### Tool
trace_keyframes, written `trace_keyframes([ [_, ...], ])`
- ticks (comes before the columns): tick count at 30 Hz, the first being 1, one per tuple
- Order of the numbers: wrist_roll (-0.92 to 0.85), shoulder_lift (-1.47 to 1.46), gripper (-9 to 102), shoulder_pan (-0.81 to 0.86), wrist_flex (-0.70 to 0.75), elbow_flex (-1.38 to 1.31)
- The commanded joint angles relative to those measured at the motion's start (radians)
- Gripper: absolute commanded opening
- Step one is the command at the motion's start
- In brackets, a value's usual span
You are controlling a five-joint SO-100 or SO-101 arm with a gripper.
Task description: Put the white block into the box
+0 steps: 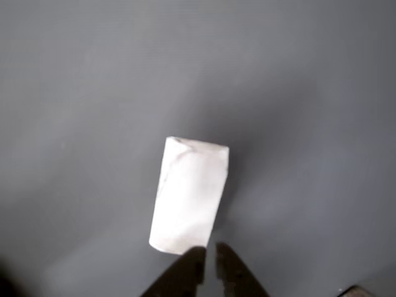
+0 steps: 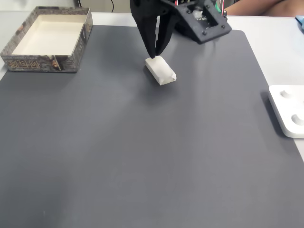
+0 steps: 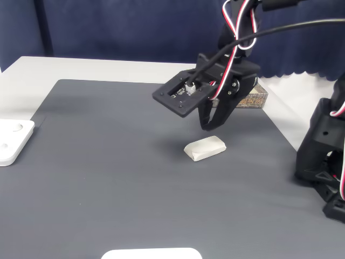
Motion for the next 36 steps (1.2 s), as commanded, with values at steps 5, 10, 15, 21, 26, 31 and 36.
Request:
trace_keyframes([
  [5, 0.015, -0.017, 7, 0.008, 0.028, -0.081],
  [10, 0.021, -0.06, 11, 0.018, 0.074, -0.132],
  [15, 0.032, -0.091, 17, 0.02, 0.077, -0.149],
  [21, -0.02, -0.123, 25, 0.015, 0.069, -0.15],
  [26, -0.064, -0.133, 29, 0.014, 0.069, -0.158],
  [31, -0.141, -0.167, 31, 0.005, 0.077, -0.21],
  [36, -0.146, -0.184, 31, 0.003, 0.071, -0.219],
])
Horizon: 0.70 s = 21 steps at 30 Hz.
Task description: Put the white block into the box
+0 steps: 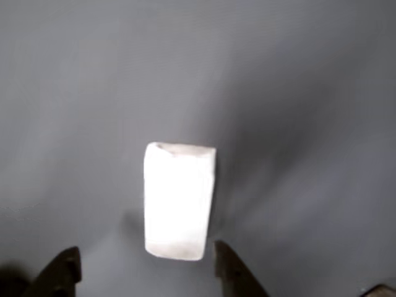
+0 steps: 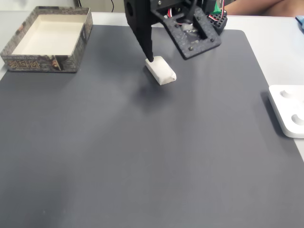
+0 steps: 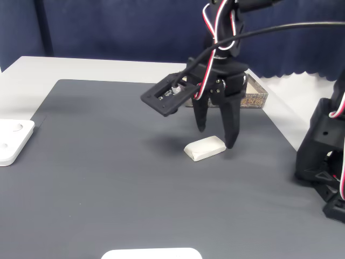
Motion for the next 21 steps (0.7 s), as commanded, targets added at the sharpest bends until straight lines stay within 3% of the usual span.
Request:
trace_keyframes([
  [1, -0.018, 0.003, 31, 0.003, -0.003, -0.058],
  [21, 0.037, -0.074, 38, 0.058, -0.144, -0.054],
])
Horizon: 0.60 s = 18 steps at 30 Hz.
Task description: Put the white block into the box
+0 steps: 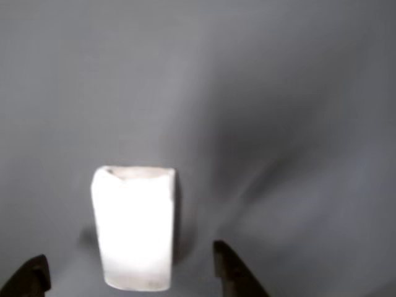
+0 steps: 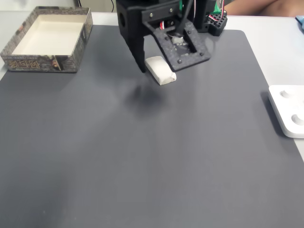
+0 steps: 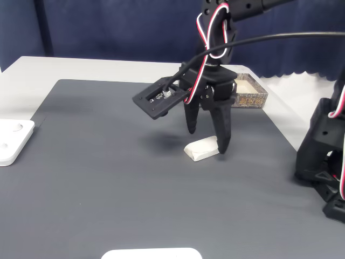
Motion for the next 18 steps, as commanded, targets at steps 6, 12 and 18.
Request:
trace_keyframes([
  [6, 0.055, 0.005, 37, 0.046, -0.02, -0.04],
  [12, 0.011, -0.011, 35, 0.025, -0.052, -0.006],
  [18, 0.008, -0.028, 33, 0.017, -0.052, 0.005],
])
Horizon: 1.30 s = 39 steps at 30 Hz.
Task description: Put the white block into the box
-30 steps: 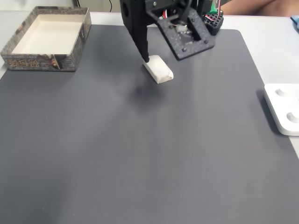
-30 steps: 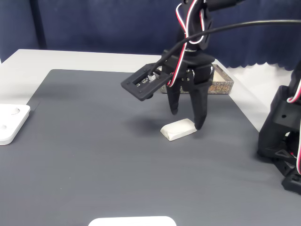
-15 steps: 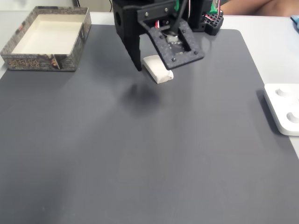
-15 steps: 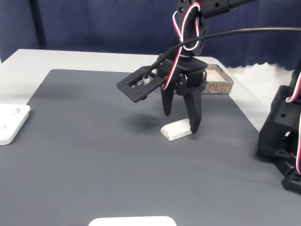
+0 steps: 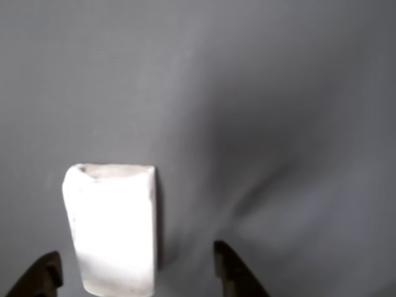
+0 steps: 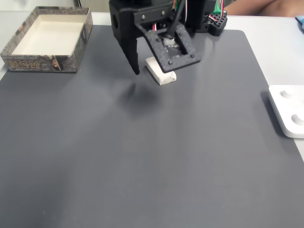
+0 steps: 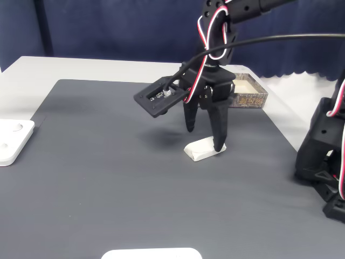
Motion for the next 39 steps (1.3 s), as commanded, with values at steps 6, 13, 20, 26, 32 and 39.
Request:
trace_keyframes([
  [6, -0.012, -0.002, 32, -0.015, -0.008, 0.018],
  [13, -0.018, -0.018, 32, -0.029, -0.008, 0.025],
  [20, -0.009, -0.034, 31, -0.034, -0.02, 0.02],
  [26, 0.0, -0.035, 31, -0.038, -0.054, 0.038],
  [32, -0.048, -0.035, 24, -0.048, -0.054, 0.051],
  [39, -0.071, -0.035, 15, -0.063, -0.055, 0.052],
])
